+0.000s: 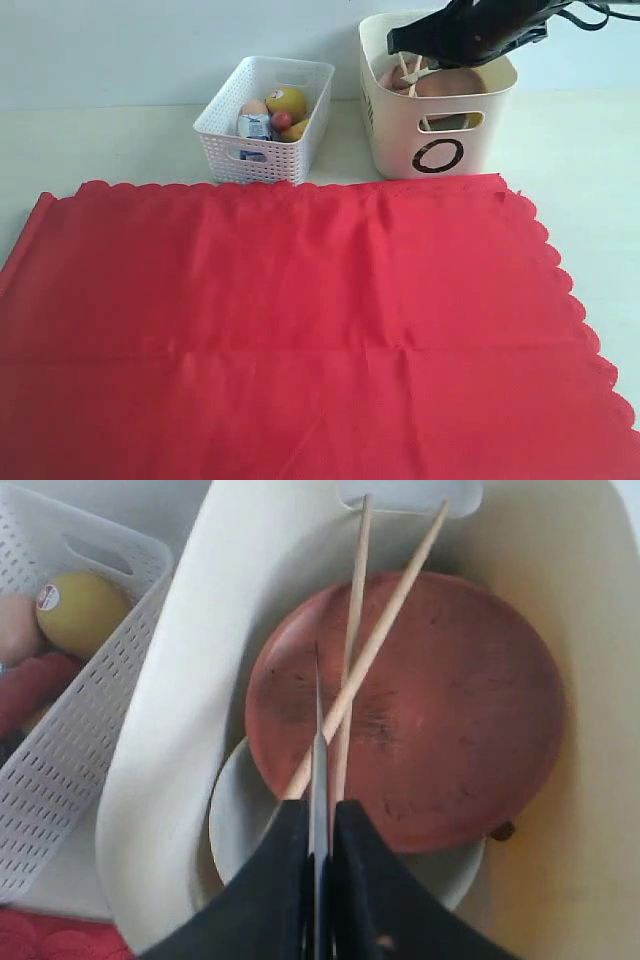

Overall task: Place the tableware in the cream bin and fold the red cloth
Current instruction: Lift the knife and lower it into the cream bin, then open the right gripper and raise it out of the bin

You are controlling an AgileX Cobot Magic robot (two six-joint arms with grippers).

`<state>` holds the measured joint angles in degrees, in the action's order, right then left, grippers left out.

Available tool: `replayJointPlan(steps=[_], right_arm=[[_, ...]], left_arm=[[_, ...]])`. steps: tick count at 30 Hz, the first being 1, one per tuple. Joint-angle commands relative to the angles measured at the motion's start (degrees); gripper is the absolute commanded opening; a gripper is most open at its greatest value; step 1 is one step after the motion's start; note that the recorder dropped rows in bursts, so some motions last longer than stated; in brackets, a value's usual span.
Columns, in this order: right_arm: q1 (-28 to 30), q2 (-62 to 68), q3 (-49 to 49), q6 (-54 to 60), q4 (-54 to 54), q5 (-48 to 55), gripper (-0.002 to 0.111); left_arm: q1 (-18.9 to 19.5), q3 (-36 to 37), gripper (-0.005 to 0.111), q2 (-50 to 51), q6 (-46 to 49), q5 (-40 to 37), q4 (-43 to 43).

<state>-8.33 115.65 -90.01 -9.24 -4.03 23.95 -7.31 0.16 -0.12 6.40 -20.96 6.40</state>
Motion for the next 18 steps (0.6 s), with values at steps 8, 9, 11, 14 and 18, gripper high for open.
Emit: replayJointPlan(steps=[8,9,11,14,18], right_arm=[[0.05,1.97,-0.14,-4.32,1.59,-4.10,0.039],[0.05,1.82,-0.14,-4.32,1.59,-4.10,0.043],[0.05,0.86,-0.19,-4.32,1.59,-3.00,0.047],[0.05,-2.95,-0.19,-3.32,-1.32,-0.36,0.049],[0.05,-10.96,-0.19,-3.20,-8.54,3.34,0.049]], left_arm=[[-0.29,-0.16,0.000,0.12,-0.32,0.60,-0.13],[-0.29,-0.16,0.000,0.12,-0.32,0.60,-0.13],[-0.29,-0.16,0.000,0.12,-0.32,0.60,-0.13],[-0.29,-0.16,0.000,0.12,-0.32,0.60,-0.13],[-0.29,-0.16,0.000,0.12,-0.32,0.60,-0.13]])
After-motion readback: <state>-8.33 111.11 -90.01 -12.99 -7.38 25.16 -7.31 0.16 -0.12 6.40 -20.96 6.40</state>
